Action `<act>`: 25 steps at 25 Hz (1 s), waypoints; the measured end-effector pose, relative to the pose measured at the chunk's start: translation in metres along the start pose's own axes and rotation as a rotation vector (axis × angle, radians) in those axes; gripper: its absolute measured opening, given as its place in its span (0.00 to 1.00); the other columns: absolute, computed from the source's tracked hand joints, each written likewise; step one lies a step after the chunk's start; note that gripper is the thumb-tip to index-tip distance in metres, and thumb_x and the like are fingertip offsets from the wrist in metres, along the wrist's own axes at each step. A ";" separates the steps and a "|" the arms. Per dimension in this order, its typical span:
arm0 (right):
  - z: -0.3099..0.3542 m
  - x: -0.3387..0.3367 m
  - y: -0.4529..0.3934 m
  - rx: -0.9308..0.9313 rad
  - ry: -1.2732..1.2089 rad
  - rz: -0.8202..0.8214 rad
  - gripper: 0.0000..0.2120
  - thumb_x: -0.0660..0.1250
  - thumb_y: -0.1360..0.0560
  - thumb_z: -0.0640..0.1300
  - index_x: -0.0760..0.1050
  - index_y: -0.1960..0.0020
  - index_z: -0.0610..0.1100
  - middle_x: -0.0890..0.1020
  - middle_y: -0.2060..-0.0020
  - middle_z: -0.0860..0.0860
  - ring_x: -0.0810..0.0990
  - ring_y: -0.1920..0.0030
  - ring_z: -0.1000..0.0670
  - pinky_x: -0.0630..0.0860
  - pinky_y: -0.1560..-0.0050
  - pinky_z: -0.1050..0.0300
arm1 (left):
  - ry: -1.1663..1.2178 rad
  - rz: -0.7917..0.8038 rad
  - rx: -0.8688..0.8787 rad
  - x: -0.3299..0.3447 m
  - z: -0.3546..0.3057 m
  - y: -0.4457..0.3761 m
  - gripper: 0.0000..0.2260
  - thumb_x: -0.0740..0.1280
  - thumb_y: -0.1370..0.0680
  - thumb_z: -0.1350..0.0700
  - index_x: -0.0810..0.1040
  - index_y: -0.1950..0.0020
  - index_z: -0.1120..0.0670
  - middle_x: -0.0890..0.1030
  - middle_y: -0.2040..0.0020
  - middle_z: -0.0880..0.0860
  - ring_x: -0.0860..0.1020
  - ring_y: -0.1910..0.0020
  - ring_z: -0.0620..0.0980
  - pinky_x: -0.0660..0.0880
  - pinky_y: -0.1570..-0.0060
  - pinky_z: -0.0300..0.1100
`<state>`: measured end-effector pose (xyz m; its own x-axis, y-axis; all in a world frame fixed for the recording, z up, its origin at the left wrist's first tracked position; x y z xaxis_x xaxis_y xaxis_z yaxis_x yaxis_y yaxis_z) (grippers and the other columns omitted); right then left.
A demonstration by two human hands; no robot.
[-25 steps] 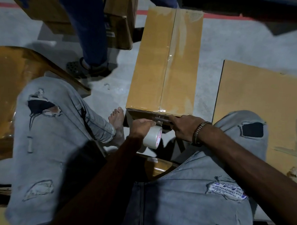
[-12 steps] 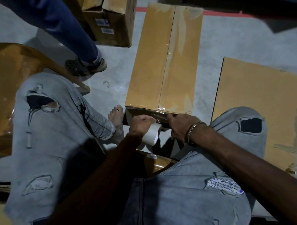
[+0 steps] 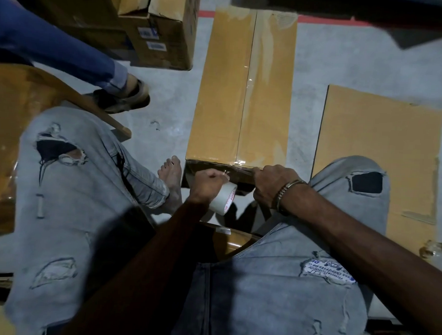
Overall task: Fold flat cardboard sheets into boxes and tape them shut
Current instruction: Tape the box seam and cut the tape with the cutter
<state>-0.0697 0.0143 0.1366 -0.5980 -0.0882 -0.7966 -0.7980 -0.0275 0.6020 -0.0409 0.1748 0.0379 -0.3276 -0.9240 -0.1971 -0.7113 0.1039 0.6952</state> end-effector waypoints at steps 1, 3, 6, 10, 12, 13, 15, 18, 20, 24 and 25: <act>0.001 0.000 0.000 0.001 0.000 0.002 0.19 0.59 0.18 0.50 0.71 0.31 0.42 0.80 0.42 0.43 0.80 0.43 0.41 0.71 0.54 0.51 | -0.006 0.008 0.005 0.001 -0.001 0.002 0.05 0.73 0.21 0.56 0.85 0.50 0.57 0.85 0.52 0.57 0.82 0.59 0.54 0.78 0.62 0.47; 0.000 0.001 -0.001 0.004 -0.010 0.031 0.19 0.59 0.18 0.50 0.71 0.32 0.42 0.80 0.42 0.43 0.80 0.43 0.41 0.71 0.54 0.51 | -0.010 -0.001 0.019 -0.001 -0.005 0.005 0.03 0.74 0.22 0.57 0.86 0.54 0.55 0.85 0.54 0.55 0.82 0.58 0.53 0.79 0.60 0.48; -0.007 0.006 -0.003 0.021 -0.006 0.138 0.18 0.61 0.19 0.52 0.76 0.35 0.42 0.81 0.45 0.44 0.80 0.48 0.42 0.73 0.55 0.52 | -0.029 -0.016 0.036 -0.003 -0.009 0.008 0.03 0.74 0.22 0.58 0.85 0.56 0.54 0.85 0.56 0.52 0.81 0.57 0.53 0.78 0.57 0.48; -0.023 0.006 -0.003 0.031 -0.089 0.199 0.16 0.60 0.20 0.51 0.78 0.40 0.44 0.77 0.55 0.47 0.78 0.55 0.44 0.74 0.55 0.54 | -0.067 0.012 0.009 -0.006 -0.009 0.014 0.03 0.72 0.20 0.58 0.84 0.52 0.58 0.84 0.53 0.55 0.81 0.53 0.55 0.78 0.53 0.48; -0.028 0.008 -0.002 0.005 -0.256 0.267 0.14 0.59 0.21 0.49 0.78 0.40 0.46 0.78 0.54 0.46 0.78 0.54 0.44 0.74 0.55 0.53 | -0.084 -0.004 -0.021 -0.011 -0.007 0.018 0.04 0.72 0.21 0.57 0.84 0.53 0.57 0.85 0.52 0.56 0.82 0.49 0.59 0.80 0.47 0.55; -0.029 0.006 -0.003 -0.022 -0.357 0.280 0.12 0.59 0.20 0.48 0.78 0.42 0.46 0.78 0.53 0.45 0.77 0.54 0.46 0.73 0.55 0.54 | -0.100 -0.014 -0.032 -0.015 -0.007 0.020 0.04 0.72 0.21 0.56 0.84 0.53 0.55 0.85 0.52 0.56 0.83 0.48 0.59 0.80 0.46 0.56; -0.027 -0.007 -0.010 -0.081 -0.574 0.196 0.08 0.59 0.19 0.45 0.76 0.48 0.44 0.79 0.55 0.42 0.75 0.57 0.46 0.68 0.58 0.52 | -0.136 -0.044 -0.028 -0.024 -0.010 0.026 0.04 0.72 0.21 0.54 0.85 0.51 0.54 0.86 0.51 0.53 0.82 0.46 0.56 0.78 0.47 0.49; -0.033 -0.029 -0.035 -0.059 -0.729 -0.054 0.09 0.57 0.18 0.48 0.73 0.49 0.45 0.78 0.59 0.44 0.74 0.59 0.44 0.65 0.61 0.52 | -0.169 -0.077 -0.006 -0.032 -0.029 0.042 0.04 0.71 0.20 0.56 0.84 0.51 0.55 0.82 0.54 0.49 0.80 0.46 0.51 0.67 0.55 0.35; -0.031 -0.032 -0.053 -0.026 -0.665 -0.138 0.12 0.57 0.18 0.55 0.70 0.47 0.47 0.78 0.61 0.46 0.77 0.59 0.43 0.68 0.62 0.51 | -0.207 -0.097 0.007 -0.033 -0.049 0.060 0.06 0.68 0.18 0.59 0.76 0.54 0.55 0.72 0.60 0.47 0.70 0.58 0.40 0.61 0.66 0.34; -0.016 -0.016 -0.077 -0.048 -0.382 -0.189 0.33 0.65 0.27 0.74 0.65 0.40 0.48 0.76 0.62 0.51 0.77 0.61 0.46 0.74 0.62 0.52 | -0.341 -0.118 0.123 -0.036 -0.088 0.086 0.12 0.65 0.17 0.62 0.76 0.34 0.62 0.78 0.41 0.57 0.61 0.63 0.42 0.60 0.66 0.36; -0.014 -0.012 -0.081 -0.055 -0.313 -0.210 0.37 0.66 0.30 0.75 0.64 0.39 0.46 0.75 0.62 0.51 0.77 0.61 0.45 0.74 0.62 0.52 | -0.393 -0.107 0.154 -0.034 -0.087 0.076 0.14 0.65 0.16 0.62 0.76 0.31 0.64 0.77 0.35 0.60 0.61 0.62 0.42 0.62 0.69 0.29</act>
<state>0.0030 0.0034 0.0987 -0.4224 0.2335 -0.8758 -0.9055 -0.0663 0.4190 -0.0301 0.1826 0.1576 -0.4379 -0.7252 -0.5314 -0.8287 0.0964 0.5514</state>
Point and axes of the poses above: each hand's wrist, its own y-axis away from the middle knuckle, its own x-axis out of the palm, z = x × y, the point moved 8 cm from there along -y, towards the middle knuckle
